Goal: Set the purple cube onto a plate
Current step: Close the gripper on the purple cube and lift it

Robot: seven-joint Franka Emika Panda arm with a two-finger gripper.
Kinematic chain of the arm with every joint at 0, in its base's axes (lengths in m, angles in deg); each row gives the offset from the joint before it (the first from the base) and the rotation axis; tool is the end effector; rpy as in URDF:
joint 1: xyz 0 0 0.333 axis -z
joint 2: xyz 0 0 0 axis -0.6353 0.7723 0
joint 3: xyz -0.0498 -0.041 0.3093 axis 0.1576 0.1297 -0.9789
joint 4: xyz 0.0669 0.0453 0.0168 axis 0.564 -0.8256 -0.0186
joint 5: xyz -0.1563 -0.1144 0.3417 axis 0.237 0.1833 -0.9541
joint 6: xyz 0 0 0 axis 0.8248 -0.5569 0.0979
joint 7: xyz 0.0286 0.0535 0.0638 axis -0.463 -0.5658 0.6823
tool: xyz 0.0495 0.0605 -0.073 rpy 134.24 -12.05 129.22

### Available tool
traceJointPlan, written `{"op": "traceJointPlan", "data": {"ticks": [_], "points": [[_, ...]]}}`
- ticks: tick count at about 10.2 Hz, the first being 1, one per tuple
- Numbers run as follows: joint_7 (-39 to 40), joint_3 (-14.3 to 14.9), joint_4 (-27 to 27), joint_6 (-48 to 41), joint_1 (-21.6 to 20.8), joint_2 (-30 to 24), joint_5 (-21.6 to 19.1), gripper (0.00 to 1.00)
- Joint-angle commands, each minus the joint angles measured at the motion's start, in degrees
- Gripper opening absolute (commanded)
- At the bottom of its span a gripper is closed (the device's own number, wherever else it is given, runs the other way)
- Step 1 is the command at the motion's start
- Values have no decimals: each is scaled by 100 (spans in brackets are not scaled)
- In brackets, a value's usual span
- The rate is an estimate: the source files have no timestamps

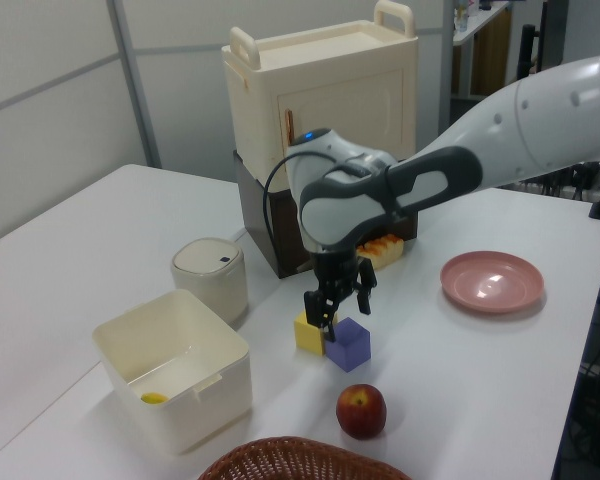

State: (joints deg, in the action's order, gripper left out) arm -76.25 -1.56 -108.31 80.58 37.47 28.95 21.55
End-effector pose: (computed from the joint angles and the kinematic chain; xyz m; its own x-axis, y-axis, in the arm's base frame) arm 0.6163 -0.0143 0.3721 0.9639 -0.2177 -0.1533 -0.2155 -0.9760 0.0311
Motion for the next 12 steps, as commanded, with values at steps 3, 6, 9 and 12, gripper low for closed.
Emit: {"op": "traceJointPlan", "data": {"ticks": [3,6,9,12], "points": [[-371,21,86,314,-49,435,334,100],[-117,4,304,166,-49,436,353,0],[664,82,1121,-1545,126,138,300,0],[1515,100,1114,-1707,985,-12,405,0]]}}
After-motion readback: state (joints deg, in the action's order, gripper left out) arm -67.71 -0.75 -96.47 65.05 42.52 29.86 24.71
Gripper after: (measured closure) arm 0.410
